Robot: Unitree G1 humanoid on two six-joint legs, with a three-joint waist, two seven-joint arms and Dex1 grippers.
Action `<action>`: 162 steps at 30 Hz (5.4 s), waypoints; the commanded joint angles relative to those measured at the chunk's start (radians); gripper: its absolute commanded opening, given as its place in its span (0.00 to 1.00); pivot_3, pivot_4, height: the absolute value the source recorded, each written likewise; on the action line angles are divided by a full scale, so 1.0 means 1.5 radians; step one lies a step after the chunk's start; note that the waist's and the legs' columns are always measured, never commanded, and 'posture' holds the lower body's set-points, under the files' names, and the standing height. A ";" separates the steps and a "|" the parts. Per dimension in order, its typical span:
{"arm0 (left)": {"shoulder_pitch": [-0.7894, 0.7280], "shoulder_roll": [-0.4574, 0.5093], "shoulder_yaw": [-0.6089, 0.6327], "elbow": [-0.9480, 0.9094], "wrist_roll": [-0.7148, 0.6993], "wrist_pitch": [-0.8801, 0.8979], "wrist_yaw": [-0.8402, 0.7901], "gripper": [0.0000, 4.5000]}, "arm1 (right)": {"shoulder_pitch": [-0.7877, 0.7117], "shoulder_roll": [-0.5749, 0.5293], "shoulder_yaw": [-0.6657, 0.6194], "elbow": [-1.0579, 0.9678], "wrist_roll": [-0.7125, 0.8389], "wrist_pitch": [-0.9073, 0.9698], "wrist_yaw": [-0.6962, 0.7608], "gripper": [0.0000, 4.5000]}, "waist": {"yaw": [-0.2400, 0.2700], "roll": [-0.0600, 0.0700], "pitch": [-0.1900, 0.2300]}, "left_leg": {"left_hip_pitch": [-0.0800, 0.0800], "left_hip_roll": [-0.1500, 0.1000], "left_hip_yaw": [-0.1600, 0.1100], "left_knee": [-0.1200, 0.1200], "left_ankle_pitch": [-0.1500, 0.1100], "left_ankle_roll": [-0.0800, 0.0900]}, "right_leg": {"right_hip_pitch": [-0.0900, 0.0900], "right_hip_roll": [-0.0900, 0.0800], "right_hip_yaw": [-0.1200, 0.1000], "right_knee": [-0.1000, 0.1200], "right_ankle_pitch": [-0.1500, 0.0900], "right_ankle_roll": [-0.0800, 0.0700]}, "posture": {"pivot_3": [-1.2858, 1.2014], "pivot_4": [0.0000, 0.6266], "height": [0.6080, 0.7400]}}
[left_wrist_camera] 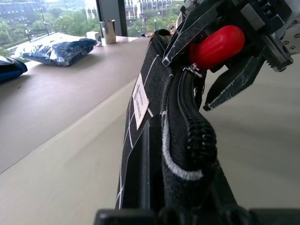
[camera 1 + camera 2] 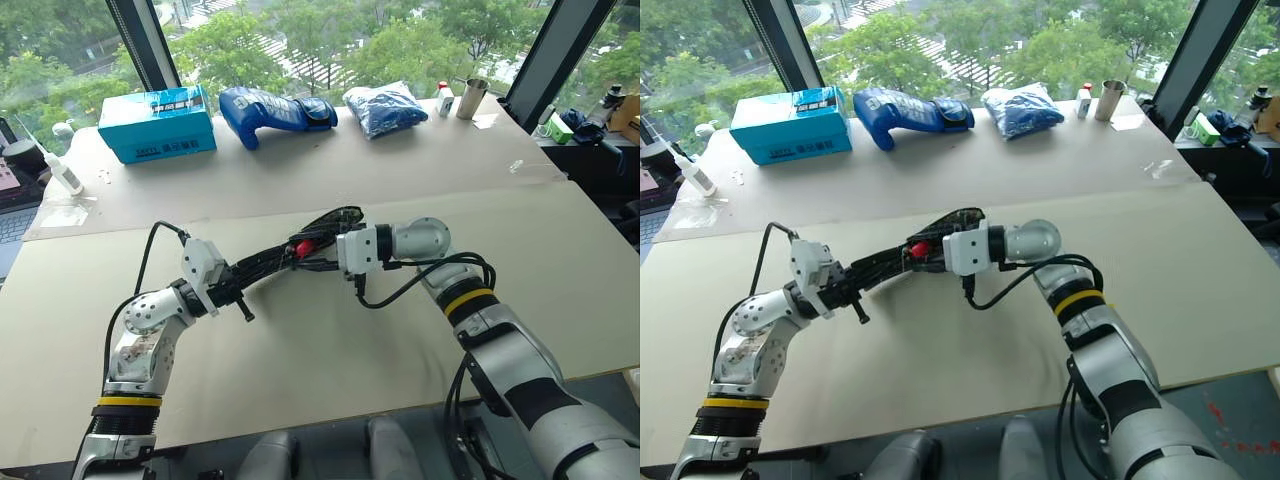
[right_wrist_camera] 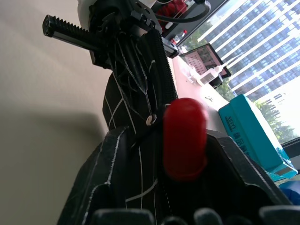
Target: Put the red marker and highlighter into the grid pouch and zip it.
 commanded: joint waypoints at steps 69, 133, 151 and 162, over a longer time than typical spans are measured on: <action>-0.025 -0.031 -0.021 0.011 0.011 -0.023 -0.003 0.00 | 0.231 0.021 -0.161 -0.749 0.292 1.020 -0.286 0.01 | 0.014 0.000 0.000 | -0.001 0.000 0.001 0.001 0.000 0.000 | 0.000 -0.001 0.000 0.000 0.001 0.000 | 0.52 0.24 1.00; 0.000 -0.022 -0.086 0.051 0.096 -0.142 -0.025 0.00 | 0.334 0.024 -0.061 -0.646 0.237 1.030 -0.290 0.92 | 0.028 0.000 0.000 | 0.000 0.000 0.003 0.002 -0.001 0.001 | 0.000 -0.001 0.000 -0.003 0.002 0.000 | 0.52 0.24 1.00; -0.002 -0.029 -0.088 0.056 0.092 -0.141 -0.017 0.00 | 0.295 0.032 -0.071 -0.686 0.261 1.037 -0.236 0.08 | 0.026 0.000 0.000 | 0.000 0.000 0.003 0.002 -0.001 0.001 | 0.000 -0.001 0.000 -0.002 0.002 0.000 | 0.52 0.24 1.00; -0.008 -0.031 -0.091 0.064 0.086 -0.145 -0.021 0.00 | 0.357 -0.236 -0.130 -0.688 0.236 0.971 -0.082 0.02 | 0.035 0.000 0.000 | 0.000 -0.001 0.004 0.003 -0.001 0.002 | 0.000 -0.001 0.000 -0.003 0.002 0.000 | 0.52 0.24 1.00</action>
